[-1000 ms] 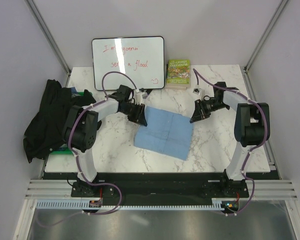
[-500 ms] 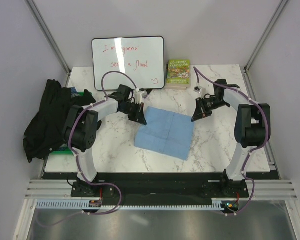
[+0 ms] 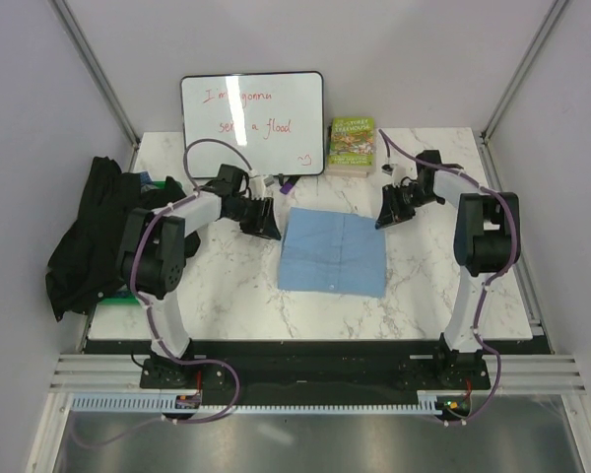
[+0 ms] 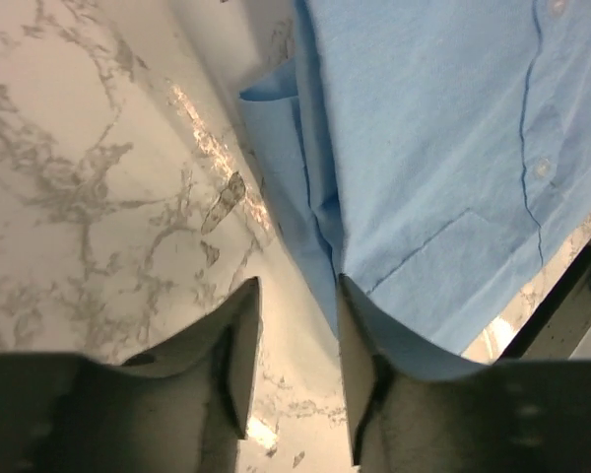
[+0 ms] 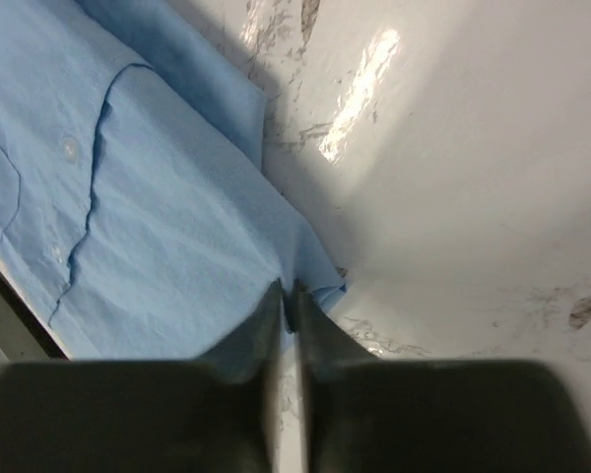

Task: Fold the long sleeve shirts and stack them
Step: Fold the shirt

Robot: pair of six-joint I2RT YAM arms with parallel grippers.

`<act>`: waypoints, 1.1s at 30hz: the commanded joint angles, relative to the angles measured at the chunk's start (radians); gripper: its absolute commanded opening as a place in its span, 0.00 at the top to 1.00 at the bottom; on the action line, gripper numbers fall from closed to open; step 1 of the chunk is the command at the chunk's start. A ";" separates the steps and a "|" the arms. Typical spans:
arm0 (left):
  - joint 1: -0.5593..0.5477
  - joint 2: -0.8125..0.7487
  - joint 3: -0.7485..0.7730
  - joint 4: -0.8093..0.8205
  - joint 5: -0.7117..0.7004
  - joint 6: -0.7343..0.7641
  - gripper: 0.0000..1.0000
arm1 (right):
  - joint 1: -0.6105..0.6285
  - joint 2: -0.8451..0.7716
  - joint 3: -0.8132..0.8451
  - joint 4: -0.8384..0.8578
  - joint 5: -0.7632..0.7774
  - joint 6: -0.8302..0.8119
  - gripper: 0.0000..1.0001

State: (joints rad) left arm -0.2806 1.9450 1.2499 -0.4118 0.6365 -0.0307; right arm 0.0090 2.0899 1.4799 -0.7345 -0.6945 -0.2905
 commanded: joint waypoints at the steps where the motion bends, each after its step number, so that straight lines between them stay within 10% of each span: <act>1: 0.012 -0.203 -0.079 0.018 0.052 -0.079 0.50 | -0.004 -0.057 0.043 0.026 -0.005 0.048 0.54; 6: 0.009 -0.342 -0.200 0.027 0.126 -0.124 0.48 | -0.035 -0.204 0.025 0.015 0.016 0.057 0.17; 12: -0.064 -0.443 -0.308 0.083 0.292 -0.224 0.47 | -0.034 -0.408 -0.094 -0.059 -0.196 0.126 0.02; 22: -0.215 -0.304 -0.368 0.400 0.241 -0.503 0.32 | 0.204 -0.642 -0.679 0.475 -0.382 0.579 0.02; 33: -0.086 -0.070 -0.408 0.354 0.156 -0.469 0.35 | 0.204 -0.292 -0.682 0.469 -0.353 0.452 0.02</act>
State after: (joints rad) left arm -0.3775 1.8530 0.8669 -0.0422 0.8860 -0.5213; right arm 0.2131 1.7638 0.8143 -0.3004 -1.0580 0.1944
